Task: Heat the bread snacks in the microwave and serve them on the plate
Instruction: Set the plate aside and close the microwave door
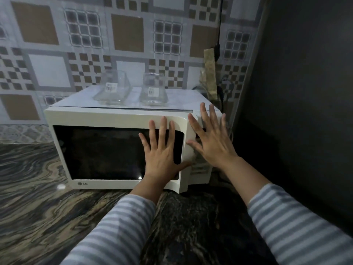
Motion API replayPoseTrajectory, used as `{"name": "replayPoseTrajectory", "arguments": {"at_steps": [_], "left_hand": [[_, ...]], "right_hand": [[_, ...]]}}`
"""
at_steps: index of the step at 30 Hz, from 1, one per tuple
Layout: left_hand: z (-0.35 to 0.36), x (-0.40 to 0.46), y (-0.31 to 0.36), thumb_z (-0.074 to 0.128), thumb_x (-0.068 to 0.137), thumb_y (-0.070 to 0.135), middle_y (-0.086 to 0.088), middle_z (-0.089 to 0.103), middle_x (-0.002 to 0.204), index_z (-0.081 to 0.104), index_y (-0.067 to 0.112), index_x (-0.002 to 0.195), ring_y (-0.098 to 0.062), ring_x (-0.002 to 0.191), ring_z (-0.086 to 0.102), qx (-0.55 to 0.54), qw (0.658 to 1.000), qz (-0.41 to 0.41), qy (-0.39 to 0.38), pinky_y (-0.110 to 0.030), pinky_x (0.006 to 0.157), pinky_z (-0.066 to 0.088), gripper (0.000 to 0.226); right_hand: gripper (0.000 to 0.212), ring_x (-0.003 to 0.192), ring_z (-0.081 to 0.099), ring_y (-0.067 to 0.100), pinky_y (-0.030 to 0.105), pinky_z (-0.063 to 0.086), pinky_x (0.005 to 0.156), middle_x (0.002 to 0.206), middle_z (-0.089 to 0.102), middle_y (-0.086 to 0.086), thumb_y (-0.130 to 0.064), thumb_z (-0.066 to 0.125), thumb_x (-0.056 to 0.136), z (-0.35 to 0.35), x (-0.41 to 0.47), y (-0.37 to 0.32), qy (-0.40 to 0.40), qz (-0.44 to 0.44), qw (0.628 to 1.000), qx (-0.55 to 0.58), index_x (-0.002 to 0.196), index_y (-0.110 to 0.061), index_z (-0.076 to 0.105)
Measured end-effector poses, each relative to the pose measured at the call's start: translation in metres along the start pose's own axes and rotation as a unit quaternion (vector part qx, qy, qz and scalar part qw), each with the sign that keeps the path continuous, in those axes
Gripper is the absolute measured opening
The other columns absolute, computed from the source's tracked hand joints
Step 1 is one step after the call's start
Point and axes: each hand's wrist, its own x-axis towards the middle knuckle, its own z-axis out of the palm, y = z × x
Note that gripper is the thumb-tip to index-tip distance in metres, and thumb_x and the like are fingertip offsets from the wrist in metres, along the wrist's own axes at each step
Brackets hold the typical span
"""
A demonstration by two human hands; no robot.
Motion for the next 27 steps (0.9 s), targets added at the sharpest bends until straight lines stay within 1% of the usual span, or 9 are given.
{"name": "replayPoseTrajectory", "arguments": {"at_steps": [2, 5, 9, 11, 13, 18, 21, 24, 27], "left_hand": [[0.001, 0.002, 0.001, 0.069, 0.052, 0.077, -0.008, -0.011, 0.157, -0.005, 0.017, 0.149, -0.039, 0.143, -0.013, 0.009, 1.000, -0.007, -0.005, -0.068, 0.108, -0.001, 0.136], [0.003, 0.004, 0.003, 0.066, 0.055, 0.078, -0.005, -0.026, 0.154, -0.015, 0.019, 0.147, -0.039, 0.142, -0.019, 0.018, 1.000, -0.016, -0.018, -0.069, 0.109, -0.001, 0.136], [0.006, 0.006, 0.006, 0.064, 0.057, 0.079, -0.006, -0.031, 0.151, -0.019, 0.018, 0.146, -0.039, 0.141, -0.023, 0.036, 0.998, -0.027, -0.034, -0.068, 0.107, -0.004, 0.136], [0.006, 0.007, 0.006, 0.062, 0.058, 0.080, -0.006, -0.035, 0.150, -0.023, 0.017, 0.145, -0.038, 0.138, -0.032, 0.043, 0.998, -0.030, -0.046, -0.067, 0.107, -0.006, 0.136], [0.005, 0.008, 0.006, 0.060, 0.059, 0.081, -0.006, -0.039, 0.148, -0.025, 0.018, 0.144, -0.037, 0.133, -0.041, 0.045, 0.997, -0.035, -0.058, -0.065, 0.107, -0.012, 0.136], [0.003, 0.008, 0.008, 0.059, 0.059, 0.081, -0.006, -0.039, 0.149, -0.020, 0.016, 0.147, -0.037, 0.132, -0.043, 0.050, 0.995, -0.044, -0.075, -0.063, 0.107, -0.013, 0.135], [0.002, 0.009, 0.009, 0.057, 0.061, 0.083, -0.006, -0.043, 0.147, -0.024, 0.015, 0.145, -0.037, 0.130, -0.044, 0.058, 0.993, -0.053, -0.093, -0.063, 0.107, -0.014, 0.135], [0.000, 0.011, 0.013, 0.056, 0.066, 0.081, -0.003, -0.048, 0.144, -0.029, 0.016, 0.143, -0.036, 0.129, -0.045, 0.059, 0.991, -0.065, -0.103, -0.064, 0.110, -0.010, 0.132], [0.001, 0.015, 0.016, 0.055, 0.067, 0.080, -0.005, -0.055, 0.137, -0.035, 0.015, 0.140, -0.037, 0.128, -0.046, 0.063, 0.989, -0.072, -0.112, -0.064, 0.111, -0.007, 0.133]], "right_hand": [[0.073, 0.146, -0.010, 0.035, 0.059, -0.004, 0.112, 0.160, -0.007, 0.014, -0.065, 0.016, 0.092, 0.006, 0.003, 0.003, 0.019, -0.012, 1.000, -0.006, 0.146, -0.035, -0.022], [0.075, 0.146, 0.000, 0.038, 0.059, -0.001, 0.112, 0.158, -0.003, 0.015, -0.064, 0.016, 0.092, 0.014, 0.006, 0.003, 0.044, -0.014, 0.999, -0.015, 0.148, -0.030, -0.020], [0.077, 0.146, 0.006, 0.037, 0.060, 0.002, 0.113, 0.158, -0.002, 0.012, -0.063, 0.018, 0.090, 0.024, 0.006, 0.002, 0.075, -0.005, 0.997, -0.010, 0.147, -0.030, -0.022], [0.076, 0.145, 0.008, 0.037, 0.061, 0.006, 0.112, 0.158, 0.000, 0.011, -0.063, 0.017, 0.090, 0.024, 0.008, 0.003, 0.075, -0.006, 0.997, -0.003, 0.147, -0.030, -0.023], [0.077, 0.145, 0.007, 0.036, 0.062, 0.008, 0.112, 0.158, -0.001, 0.010, -0.063, 0.018, 0.090, 0.025, 0.008, 0.004, 0.075, -0.010, 0.997, 0.004, 0.146, -0.031, -0.025], [0.084, 0.144, -0.002, 0.033, 0.060, 0.000, 0.113, 0.157, -0.011, 0.005, -0.062, 0.026, 0.089, 0.024, 0.008, 0.003, 0.071, -0.013, 0.997, 0.020, 0.140, -0.035, -0.034], [0.081, 0.146, -0.003, 0.033, 0.059, -0.003, 0.113, 0.157, -0.014, 0.004, -0.062, 0.022, 0.089, 0.021, 0.008, 0.003, 0.049, -0.003, 0.999, 0.018, 0.137, -0.036, -0.038], [0.077, 0.147, -0.009, 0.031, 0.058, -0.008, 0.114, 0.159, -0.017, 0.003, -0.060, 0.016, 0.090, 0.018, 0.007, 0.000, 0.017, 0.011, 1.000, 0.010, 0.131, -0.037, -0.045], [0.074, 0.146, -0.013, 0.031, 0.057, -0.012, 0.113, 0.159, -0.019, 0.003, -0.058, 0.013, 0.090, 0.019, 0.009, -0.002, 0.013, 0.016, 1.000, 0.016, 0.129, -0.037, -0.047]]}}
